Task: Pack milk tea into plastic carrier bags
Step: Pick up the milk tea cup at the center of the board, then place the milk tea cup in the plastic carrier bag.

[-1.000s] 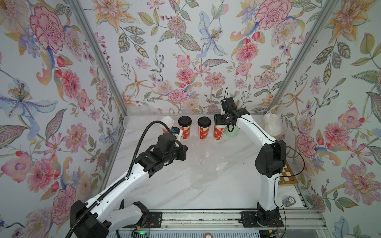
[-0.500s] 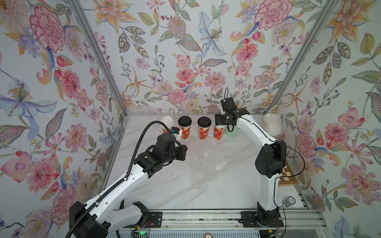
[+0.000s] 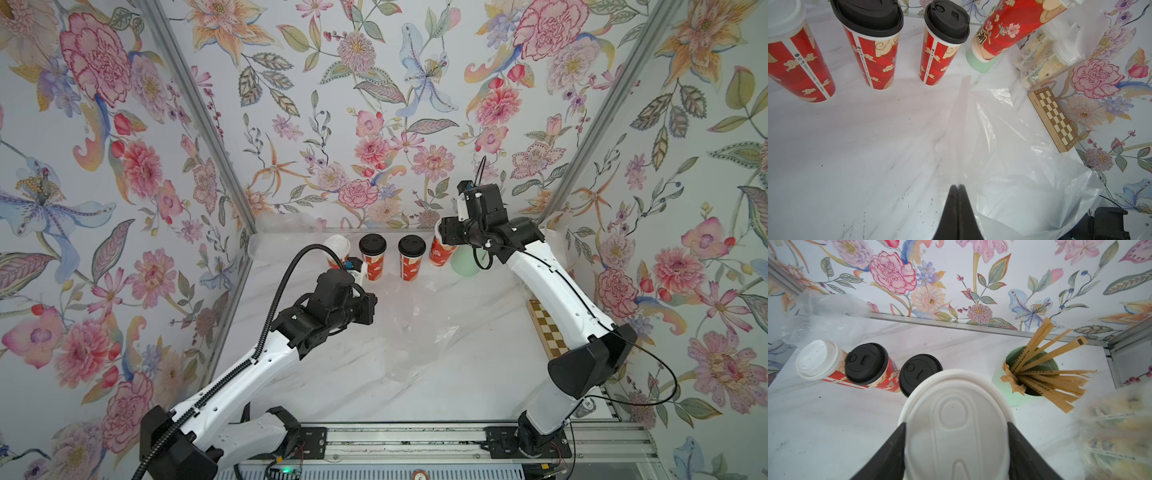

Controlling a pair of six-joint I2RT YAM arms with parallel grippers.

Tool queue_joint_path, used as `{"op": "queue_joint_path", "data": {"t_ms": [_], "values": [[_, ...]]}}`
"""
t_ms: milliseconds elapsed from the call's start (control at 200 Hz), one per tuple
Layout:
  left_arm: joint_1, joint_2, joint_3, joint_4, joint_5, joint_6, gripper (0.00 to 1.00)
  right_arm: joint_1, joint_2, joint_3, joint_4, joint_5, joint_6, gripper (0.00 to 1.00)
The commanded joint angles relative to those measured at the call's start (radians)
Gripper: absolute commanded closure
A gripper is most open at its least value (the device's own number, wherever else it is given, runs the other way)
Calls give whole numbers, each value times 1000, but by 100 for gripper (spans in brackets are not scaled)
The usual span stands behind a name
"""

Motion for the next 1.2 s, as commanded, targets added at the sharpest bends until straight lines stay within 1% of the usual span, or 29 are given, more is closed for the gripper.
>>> {"op": "queue_joint_path", "data": {"t_ms": [0, 205, 215, 250, 515, 686, 771, 926, 1191], "values": [[11, 7, 10, -22, -18, 27, 100, 46, -45, 10, -62, 24, 13, 42], [11, 12, 15, -23, -16, 38, 100, 141, -104, 80, -162, 46, 34, 43], [11, 12, 15, -25, -16, 37, 100, 164, -106, 84, -165, 47, 35, 43], [11, 14, 16, -26, -16, 40, 100, 189, -112, 98, -180, 53, 39, 43], [11, 21, 24, -37, -23, 52, 100, 335, -117, 217, -288, 83, 78, 44], [11, 18, 27, -36, -21, 53, 100, 404, -116, 220, -324, 84, 116, 44], [11, 17, 30, -32, -16, 50, 100, 423, -115, 203, -326, 84, 129, 44], [11, 21, 32, -24, -5, 51, 100, 427, -96, 165, -314, 114, 135, 44], [11, 21, 38, -11, 16, 52, 100, 420, -80, 30, -166, 120, 137, 45]]}}
